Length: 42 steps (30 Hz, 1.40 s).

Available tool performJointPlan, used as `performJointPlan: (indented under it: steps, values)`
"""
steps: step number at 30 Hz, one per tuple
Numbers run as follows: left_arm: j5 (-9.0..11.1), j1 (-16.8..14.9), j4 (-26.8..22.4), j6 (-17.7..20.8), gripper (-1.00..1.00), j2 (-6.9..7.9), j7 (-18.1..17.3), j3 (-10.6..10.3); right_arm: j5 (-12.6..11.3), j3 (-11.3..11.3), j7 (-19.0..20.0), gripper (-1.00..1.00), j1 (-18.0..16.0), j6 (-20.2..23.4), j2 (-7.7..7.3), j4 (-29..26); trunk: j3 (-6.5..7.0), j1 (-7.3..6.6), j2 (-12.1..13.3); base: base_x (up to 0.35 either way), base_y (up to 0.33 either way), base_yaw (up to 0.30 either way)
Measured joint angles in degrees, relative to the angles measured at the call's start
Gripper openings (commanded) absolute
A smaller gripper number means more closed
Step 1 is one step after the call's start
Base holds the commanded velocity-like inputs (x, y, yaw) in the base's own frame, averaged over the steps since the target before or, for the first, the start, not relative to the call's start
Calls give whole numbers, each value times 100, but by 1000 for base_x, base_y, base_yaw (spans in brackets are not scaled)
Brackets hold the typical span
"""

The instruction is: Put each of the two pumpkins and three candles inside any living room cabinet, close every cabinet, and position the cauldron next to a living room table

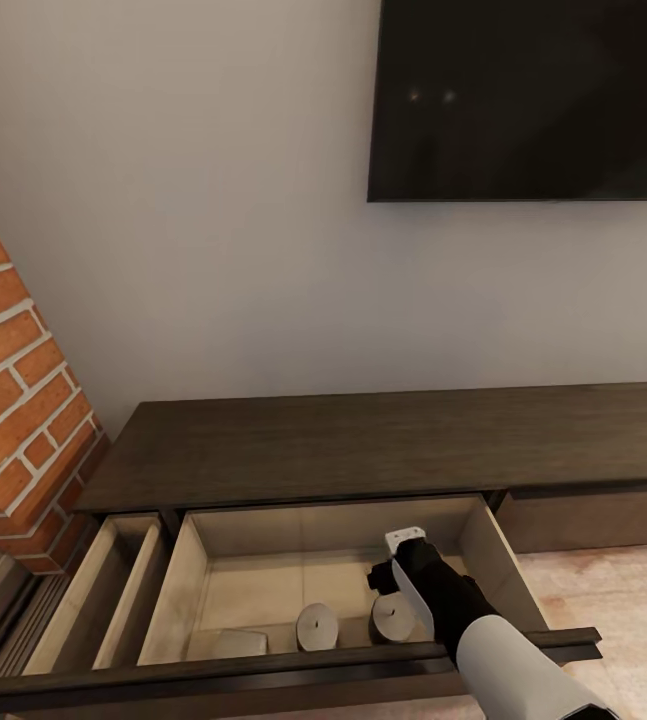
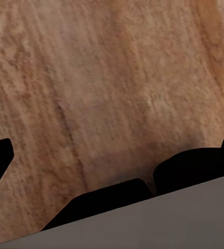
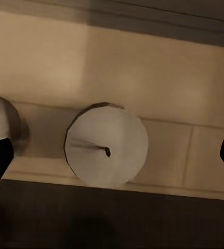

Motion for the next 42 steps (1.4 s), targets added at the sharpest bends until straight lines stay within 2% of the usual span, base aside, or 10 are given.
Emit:
performJointPlan:
  steps: [2, 4, 9, 13, 24, 29, 33, 36, 39, 42]
  values:
    - [0, 0, 0, -1, 100, 0, 7, 2, 7, -8, 3, 100, 74, 895, -124, -752, 0, 0, 0, 0, 0, 0]
    - [-1, 0, 1, 0, 100, 0, 9, 0, -5, -2, 6, 100, 253, 1429, -300, -1454, 0, 0, 0, 0, 0, 0]
    - [1, 0, 3, -1, 100, 0, 24, 3, -30, -12, 10, 100, 601, 1937, -472, -2530, 35, -43, 79, 0, 0, 0]
    - [0, 0, 4, -5, 100, -1, 53, 3, -45, -22, 13, 100, 726, 1939, -515, -2872, 107, -131, 239, 0, 0, 0]
    - [1, 0, 1, -7, 100, -8, 76, 2, -61, -12, 15, 100, 871, 1939, -545, -3249, 304, -373, 680, 0, 0, 0]
    - [-2, 0, 3, -7, 100, -8, 77, 1, -17, -13, 15, 100, 1525, 1938, -561, -4343, 394, -483, 881, 0, 0, 0]
    - [-5, 0, 0, -21, 100, -32, 54, -1, -3, -39, 10, 100, 1999, 1938, -628, -5205, 395, -483, 882, 0, 0, 0]
    - [-19, 0, -1, -88, 100, -57, 37, -3, -25, -27, 13, 100, 2070, 1938, -753, -5439, 395, -483, 882, 0, 0, 0]
    - [-37, 0, 14, -356, 100, -84, 34, -1, -62, 0, 20, 100, 2129, 1938, -921, -5690, 395, -483, 882, -2, 0, 0]
    - [13, 44, -34, -334, 100, -74, 95, 65, -94, -61, 36, 100, 2072, 1873, -874, -5652, 395, -483, 882, 0, 0, 0]
